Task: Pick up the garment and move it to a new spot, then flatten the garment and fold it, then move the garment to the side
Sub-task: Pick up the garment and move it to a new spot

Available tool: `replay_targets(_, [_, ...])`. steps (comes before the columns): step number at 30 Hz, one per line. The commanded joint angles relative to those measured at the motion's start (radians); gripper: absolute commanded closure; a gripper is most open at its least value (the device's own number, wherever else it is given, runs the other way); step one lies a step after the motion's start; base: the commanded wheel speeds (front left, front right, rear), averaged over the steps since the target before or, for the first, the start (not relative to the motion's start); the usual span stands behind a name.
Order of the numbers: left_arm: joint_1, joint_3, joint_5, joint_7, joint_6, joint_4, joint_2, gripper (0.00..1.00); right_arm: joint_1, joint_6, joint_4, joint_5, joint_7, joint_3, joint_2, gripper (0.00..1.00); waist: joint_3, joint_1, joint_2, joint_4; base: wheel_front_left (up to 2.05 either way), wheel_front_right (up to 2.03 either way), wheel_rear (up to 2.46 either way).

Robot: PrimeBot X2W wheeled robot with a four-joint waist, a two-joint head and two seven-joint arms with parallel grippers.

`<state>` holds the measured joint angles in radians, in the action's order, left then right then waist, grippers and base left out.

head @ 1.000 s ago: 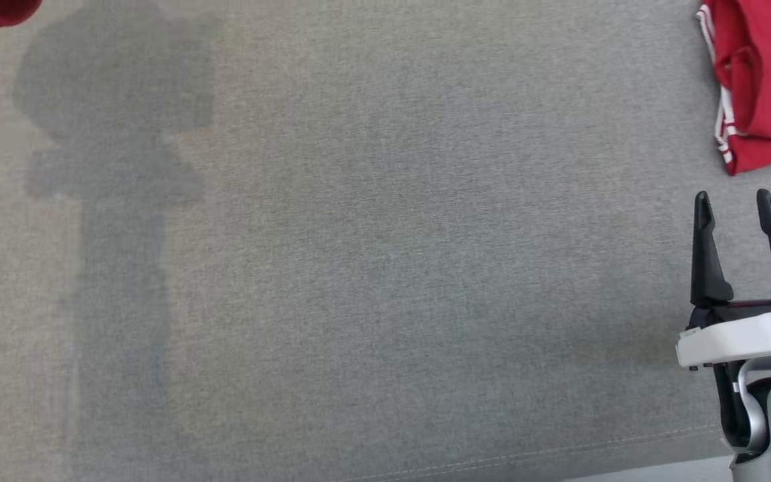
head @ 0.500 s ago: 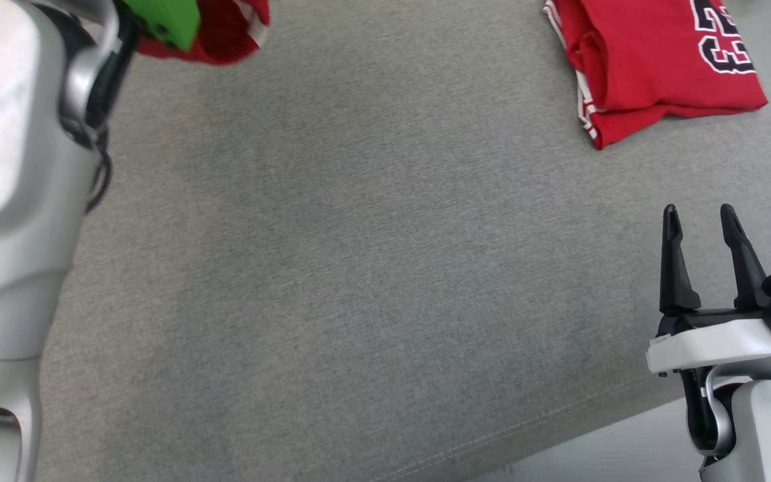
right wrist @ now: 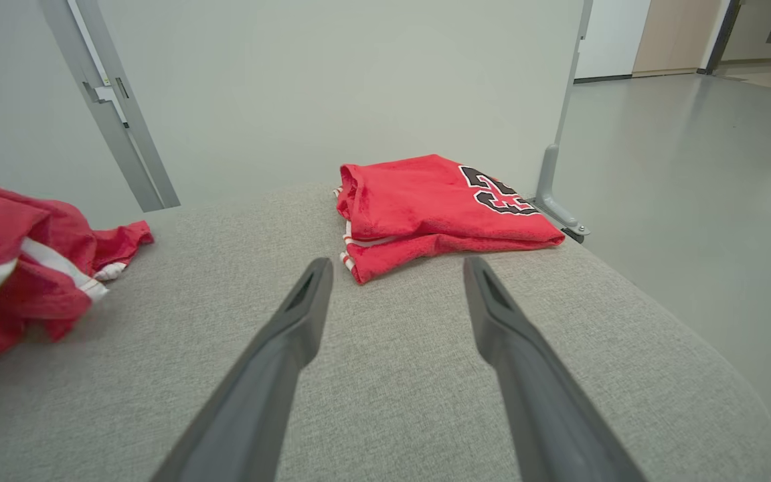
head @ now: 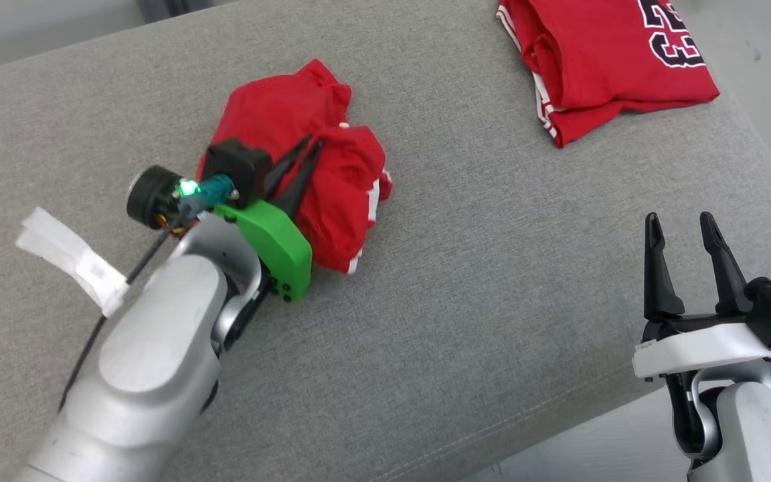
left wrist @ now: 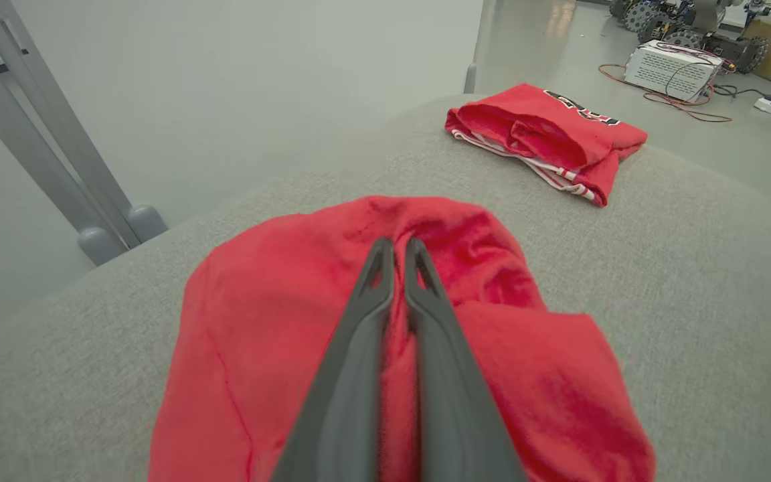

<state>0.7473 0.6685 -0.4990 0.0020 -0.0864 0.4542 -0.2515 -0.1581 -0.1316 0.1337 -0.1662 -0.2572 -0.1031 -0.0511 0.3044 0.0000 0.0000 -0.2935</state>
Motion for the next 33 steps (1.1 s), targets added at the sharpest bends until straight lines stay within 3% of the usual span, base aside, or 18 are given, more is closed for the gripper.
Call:
replay_targets(1, [-0.026,0.005,-0.003,-0.018,0.005,0.009,0.006,1.00,-0.013,0.002,0.005,-0.005,-0.006,0.002,0.000,0.00,-0.001,0.0000,0.0000,0.007,0.00,0.00,0.00])
replay_targets(2, [-0.040,0.009,-0.004,-0.030,0.006,0.019,0.012,0.53,-0.015,0.002,0.008,-0.006,-0.006,0.005,0.000,0.00,-0.003,0.0000,0.0000,0.010,0.00,0.00,0.00])
replay_targets(3, [-0.049,0.014,-0.001,-0.040,0.007,0.024,0.017,0.00,-0.015,0.002,0.012,-0.005,-0.007,0.006,0.000,0.00,-0.005,0.0000,0.0000,0.013,0.00,0.00,0.00])
replay_targets(9, [-0.081,-0.005,-0.003,-0.140,0.032,0.034,0.028,0.00,-0.002,0.002,0.028,0.002,-0.007,0.014,0.000,0.00,-0.048,0.0000,0.0000,0.038,0.00,0.00,0.00])
replay_targets(16, [-0.134,-0.045,-0.005,-0.225,0.077,0.018,0.004,0.00,0.028,0.002,0.027,0.010,-0.008,0.017,0.000,0.00,-0.117,0.0000,0.0000,0.093,0.00,0.00,0.00])
replay_targets(27, [-0.266,-0.156,-0.014,-0.267,0.147,-0.077,-0.050,0.00,0.061,0.002,0.011,0.032,-0.003,0.014,0.000,0.00,-0.185,0.0000,0.0000,0.214,0.00,0.00,0.00])
replay_targets(33, [-0.375,-0.273,0.030,-0.266,0.174,-0.199,-0.063,0.00,0.076,0.002,-0.008,0.039,0.007,0.016,0.000,0.00,-0.209,0.0000,0.0000,0.273,0.00,0.00,0.00])
